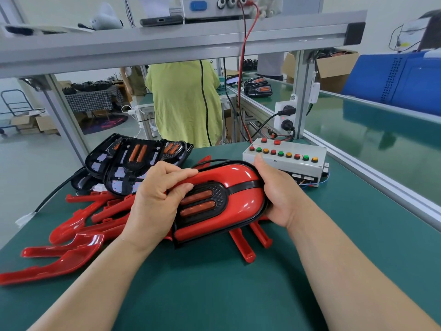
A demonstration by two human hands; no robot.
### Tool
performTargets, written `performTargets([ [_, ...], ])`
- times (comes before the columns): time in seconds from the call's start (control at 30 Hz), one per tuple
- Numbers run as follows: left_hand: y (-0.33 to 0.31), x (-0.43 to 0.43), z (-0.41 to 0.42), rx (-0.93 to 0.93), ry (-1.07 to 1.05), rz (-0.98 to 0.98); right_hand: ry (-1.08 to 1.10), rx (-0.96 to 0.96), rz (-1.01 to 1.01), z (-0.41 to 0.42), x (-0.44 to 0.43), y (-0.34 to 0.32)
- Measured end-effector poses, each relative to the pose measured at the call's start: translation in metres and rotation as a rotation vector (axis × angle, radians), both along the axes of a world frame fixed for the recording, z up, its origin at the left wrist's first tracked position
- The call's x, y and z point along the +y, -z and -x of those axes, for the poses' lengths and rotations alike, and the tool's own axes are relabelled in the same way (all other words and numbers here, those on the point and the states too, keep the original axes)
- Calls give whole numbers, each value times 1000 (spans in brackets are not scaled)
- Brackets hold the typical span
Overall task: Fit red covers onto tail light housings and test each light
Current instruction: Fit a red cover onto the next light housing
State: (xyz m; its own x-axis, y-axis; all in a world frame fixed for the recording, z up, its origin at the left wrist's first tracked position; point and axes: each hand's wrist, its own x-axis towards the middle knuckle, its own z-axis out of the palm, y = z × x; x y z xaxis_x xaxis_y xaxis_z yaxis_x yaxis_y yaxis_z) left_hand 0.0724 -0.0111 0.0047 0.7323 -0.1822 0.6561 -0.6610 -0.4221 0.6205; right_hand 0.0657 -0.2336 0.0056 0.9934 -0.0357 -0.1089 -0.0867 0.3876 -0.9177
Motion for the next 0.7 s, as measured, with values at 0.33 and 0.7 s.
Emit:
performTargets([
  [0.33,-1,-2,0,-136,-47,-113,-27,-15,46,-2,-3,2],
  [0.7,6,-7,-6,250,-37,19,-31,-94,89,4,3,1],
])
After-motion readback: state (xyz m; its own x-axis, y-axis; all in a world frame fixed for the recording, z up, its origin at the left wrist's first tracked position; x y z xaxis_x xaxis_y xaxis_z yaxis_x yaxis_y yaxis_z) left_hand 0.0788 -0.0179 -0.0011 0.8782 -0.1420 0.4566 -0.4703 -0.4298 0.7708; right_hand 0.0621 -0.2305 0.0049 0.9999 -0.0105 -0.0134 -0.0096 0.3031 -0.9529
